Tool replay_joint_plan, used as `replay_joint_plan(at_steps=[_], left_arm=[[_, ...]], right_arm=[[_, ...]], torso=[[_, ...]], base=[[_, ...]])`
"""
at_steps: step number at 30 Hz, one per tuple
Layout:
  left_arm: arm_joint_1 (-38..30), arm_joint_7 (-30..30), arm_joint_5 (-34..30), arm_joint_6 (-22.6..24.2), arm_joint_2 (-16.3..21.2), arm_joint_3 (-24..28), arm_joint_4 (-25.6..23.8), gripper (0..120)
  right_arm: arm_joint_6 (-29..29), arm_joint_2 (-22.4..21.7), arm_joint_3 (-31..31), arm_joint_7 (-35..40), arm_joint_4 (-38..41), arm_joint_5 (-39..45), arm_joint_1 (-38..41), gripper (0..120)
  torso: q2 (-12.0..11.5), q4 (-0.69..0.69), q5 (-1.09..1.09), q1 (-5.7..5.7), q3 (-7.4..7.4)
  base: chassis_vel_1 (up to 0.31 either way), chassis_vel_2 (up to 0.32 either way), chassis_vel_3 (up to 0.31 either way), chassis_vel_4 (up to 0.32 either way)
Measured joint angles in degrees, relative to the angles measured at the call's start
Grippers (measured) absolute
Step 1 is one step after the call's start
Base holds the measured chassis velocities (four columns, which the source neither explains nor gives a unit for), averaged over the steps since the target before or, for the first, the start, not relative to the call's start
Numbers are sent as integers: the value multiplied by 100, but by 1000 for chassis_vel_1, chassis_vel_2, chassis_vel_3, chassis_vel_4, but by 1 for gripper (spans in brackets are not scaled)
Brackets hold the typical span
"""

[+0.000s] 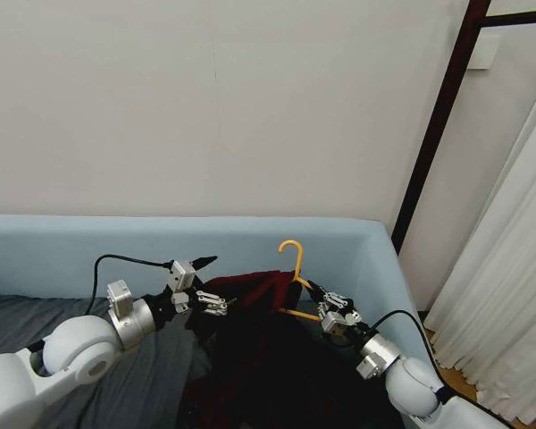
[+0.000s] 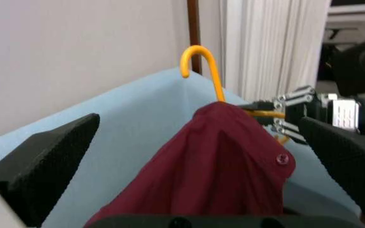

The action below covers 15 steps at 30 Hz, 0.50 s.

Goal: Pick up the clothes from the sofa and hang them on the clothes hanger.

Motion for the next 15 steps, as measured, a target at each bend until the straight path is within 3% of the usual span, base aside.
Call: replay_joint_plan(at_steps=[6, 9, 11, 15], left_arm=[[-249, 816, -92, 196, 163, 118, 282, 114], [-531, 1112, -110, 279, 198, 416, 472, 111], [-773, 1274, -80, 301, 193, 703, 650, 109], [-1907, 1454, 22, 339, -77, 1851, 1203, 100]], right_arm=[[190, 15, -15, 31, -2, -366, -60, 5], [234, 62, 41, 68, 13, -474, -130, 5], [241, 74, 80, 92, 23, -504, -168, 5], [300, 26, 152, 121, 60, -590, -210, 5]], torso=[[0, -1, -1, 0, 0], [0, -1, 2, 0, 0], [0, 0, 1, 0, 0], [0, 0, 1, 0, 0]], base=[[0, 0, 0, 0], [0, 0, 0, 0], [0, 0, 0, 0], [0, 0, 0, 0]])
